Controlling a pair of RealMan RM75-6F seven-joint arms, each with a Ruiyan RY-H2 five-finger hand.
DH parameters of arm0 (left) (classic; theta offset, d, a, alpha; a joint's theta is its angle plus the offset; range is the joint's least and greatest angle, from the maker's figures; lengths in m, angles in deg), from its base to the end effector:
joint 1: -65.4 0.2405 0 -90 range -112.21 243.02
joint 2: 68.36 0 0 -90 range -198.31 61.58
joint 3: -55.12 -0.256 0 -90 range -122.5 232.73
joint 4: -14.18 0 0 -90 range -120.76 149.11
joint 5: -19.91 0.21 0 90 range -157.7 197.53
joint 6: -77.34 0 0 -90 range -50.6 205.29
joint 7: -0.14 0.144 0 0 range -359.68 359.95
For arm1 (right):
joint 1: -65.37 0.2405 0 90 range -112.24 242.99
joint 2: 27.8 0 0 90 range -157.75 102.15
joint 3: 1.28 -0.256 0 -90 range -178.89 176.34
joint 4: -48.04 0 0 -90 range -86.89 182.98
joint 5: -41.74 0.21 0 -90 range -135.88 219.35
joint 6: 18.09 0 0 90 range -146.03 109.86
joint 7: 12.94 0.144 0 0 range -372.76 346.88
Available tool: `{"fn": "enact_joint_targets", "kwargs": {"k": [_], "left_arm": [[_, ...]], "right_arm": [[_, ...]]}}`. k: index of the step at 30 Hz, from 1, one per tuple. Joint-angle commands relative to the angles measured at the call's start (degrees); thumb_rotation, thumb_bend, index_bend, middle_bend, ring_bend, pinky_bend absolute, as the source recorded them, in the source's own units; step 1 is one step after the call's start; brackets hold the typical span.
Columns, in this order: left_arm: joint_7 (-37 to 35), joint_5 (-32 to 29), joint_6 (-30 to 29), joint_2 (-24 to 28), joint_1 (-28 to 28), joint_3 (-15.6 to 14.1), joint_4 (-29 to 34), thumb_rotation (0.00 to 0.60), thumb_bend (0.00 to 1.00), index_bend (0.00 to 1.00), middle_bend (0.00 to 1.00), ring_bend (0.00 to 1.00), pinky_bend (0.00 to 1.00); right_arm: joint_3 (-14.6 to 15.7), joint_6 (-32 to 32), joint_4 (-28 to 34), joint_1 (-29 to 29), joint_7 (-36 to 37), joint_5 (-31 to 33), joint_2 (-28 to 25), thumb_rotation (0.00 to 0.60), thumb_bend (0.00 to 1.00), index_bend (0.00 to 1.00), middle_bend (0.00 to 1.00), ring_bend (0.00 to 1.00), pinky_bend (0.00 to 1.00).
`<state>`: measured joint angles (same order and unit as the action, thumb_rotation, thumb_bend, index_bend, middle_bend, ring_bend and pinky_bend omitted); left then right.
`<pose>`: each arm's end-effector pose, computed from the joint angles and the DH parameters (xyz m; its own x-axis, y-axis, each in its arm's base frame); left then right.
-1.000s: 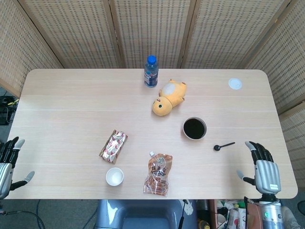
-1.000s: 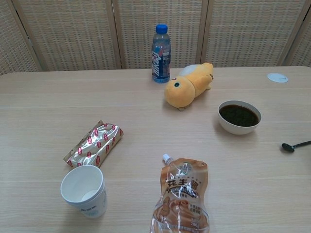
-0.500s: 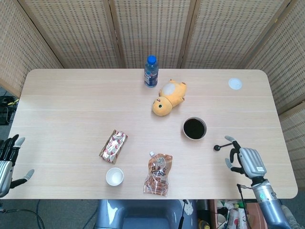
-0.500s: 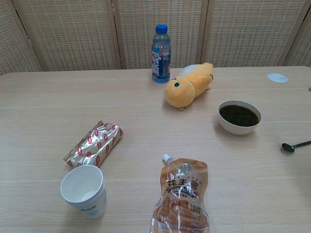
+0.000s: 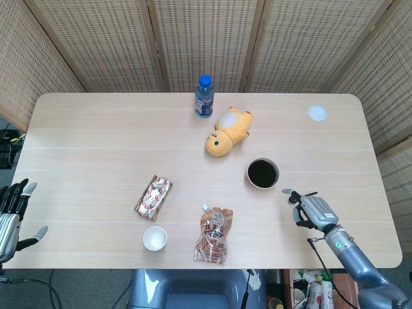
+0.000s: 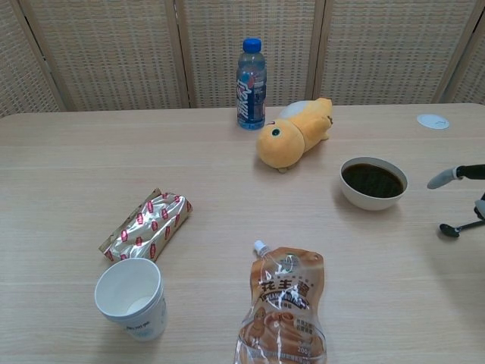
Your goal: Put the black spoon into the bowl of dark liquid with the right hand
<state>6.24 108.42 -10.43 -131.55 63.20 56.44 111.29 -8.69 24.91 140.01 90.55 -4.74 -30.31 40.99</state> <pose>-0.2972 0.1603 0.1572 0.4347 0.0017 0.9006 0.9005 -0.0133 -0.4346 -0.2743 -0.2764 0.0591 0.1558 -0.5388 0.8279 -0.9863 -0.0390 0.1602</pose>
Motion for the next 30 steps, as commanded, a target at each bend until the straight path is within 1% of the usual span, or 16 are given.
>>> {"fn": "enact_joint_targets", "kwargs": {"k": [1, 6, 13, 30], "left_arm": [[-0.02, -0.08, 0.12, -0.03, -0.05, -0.02, -0.05, 0.600, 0.23, 0.01, 0.00, 0.00, 0.00], [-0.09, -0.17, 0.39, -0.16, -0.15, -0.12, -0.07, 0.600, 0.23, 0.01, 0.00, 0.00, 0.00], [-0.08, -0.27, 0.58, -0.31, -0.15, -0.32, -0.07, 0.600, 0.23, 0.01, 0.00, 0.00, 0.00], [0.01, -0.36, 0.78, -0.66, -0.28, -0.44, -0.17, 0.600, 0.23, 0.01, 0.00, 0.00, 0.00]], "right_arm": [[0.42, -1.71, -1.64, 1.23, -1.07, 1.83, 1.18, 0.600, 0.89, 0.17, 0.91, 0.95, 1.00], [0.98, -4.32, -4.73, 2.94, -2.70, 5.55, 3.29, 0.600, 0.89, 0.17, 0.91, 0.96, 1.00], [2.13, -6.67, -7.30, 4.48, -4.66, 9.16, 5.18, 0.600, 0.89, 0.17, 0.91, 0.96, 1.00], [3.98, -8.25, -11.11, 6.24, -7.59, 14.64, 7.29, 0.600, 0.90, 0.17, 0.91, 0.96, 1.00]]}}
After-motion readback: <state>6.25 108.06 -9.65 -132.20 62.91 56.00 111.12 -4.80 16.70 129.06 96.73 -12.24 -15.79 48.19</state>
